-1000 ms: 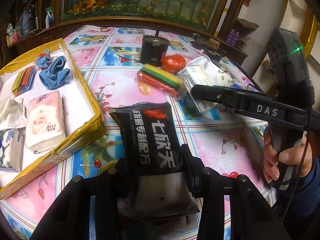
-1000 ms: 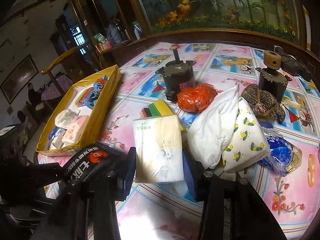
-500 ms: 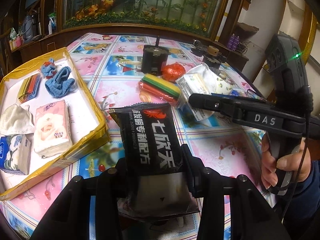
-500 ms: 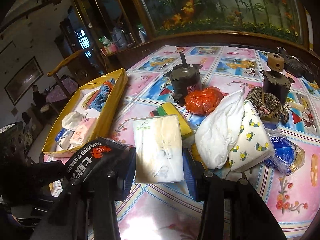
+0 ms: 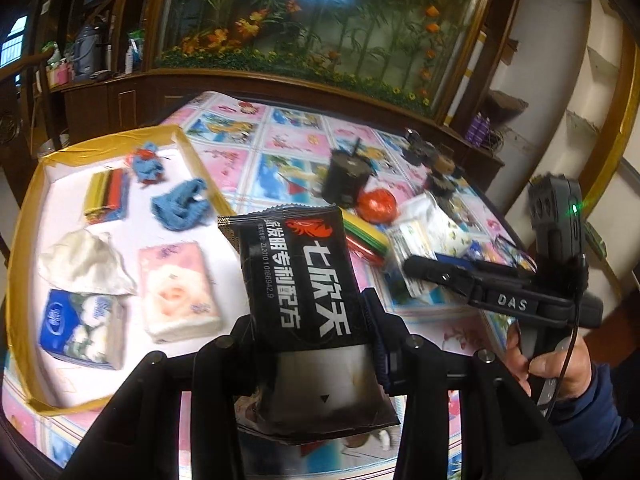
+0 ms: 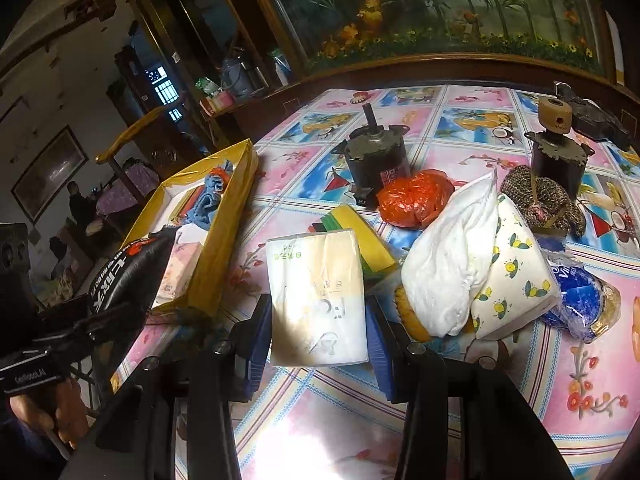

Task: Organize soft objects
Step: 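Grasp the white paper packet with the right tool while the left holds the black bag, then carry the black bag and white packet into the box and open both tools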

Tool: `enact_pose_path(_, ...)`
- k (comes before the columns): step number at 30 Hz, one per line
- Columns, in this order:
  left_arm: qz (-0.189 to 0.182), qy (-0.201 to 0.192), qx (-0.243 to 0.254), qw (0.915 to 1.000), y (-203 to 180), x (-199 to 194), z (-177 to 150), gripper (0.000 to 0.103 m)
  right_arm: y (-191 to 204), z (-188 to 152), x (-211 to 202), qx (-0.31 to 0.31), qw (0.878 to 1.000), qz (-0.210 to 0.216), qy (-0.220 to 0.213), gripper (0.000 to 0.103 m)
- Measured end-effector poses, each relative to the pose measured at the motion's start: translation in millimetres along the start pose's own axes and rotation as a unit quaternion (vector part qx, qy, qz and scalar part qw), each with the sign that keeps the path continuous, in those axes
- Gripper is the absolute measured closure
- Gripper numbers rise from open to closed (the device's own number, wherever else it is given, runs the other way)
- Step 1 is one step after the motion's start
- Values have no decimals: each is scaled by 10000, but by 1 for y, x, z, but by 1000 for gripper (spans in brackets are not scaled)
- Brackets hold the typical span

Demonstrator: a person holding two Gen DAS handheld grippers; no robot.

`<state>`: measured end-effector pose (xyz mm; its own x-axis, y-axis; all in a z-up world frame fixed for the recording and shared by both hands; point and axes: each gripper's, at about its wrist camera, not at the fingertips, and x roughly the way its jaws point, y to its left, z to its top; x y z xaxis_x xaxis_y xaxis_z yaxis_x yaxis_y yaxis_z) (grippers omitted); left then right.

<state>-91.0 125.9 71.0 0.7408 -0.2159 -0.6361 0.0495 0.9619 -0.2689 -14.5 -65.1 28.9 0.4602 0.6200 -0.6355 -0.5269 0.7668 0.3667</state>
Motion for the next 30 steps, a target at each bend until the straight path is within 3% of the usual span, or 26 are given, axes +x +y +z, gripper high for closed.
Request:
enact_pose_path(15, 792, -525, -786, 9924, 123, -51, 43, 62, 114, 53, 46, -384, 9969, 571, 369, 55)
enact_pose_path(21, 1096, -365, -1020, 9881, 176, -41, 65, 62, 147, 80, 85, -396, 9955, 625, 594, 55)
enact_pose_path(30, 1155, 124, -1438, 9828, 226, 6, 85, 62, 163, 105, 162, -222, 9929, 458, 1075, 55)
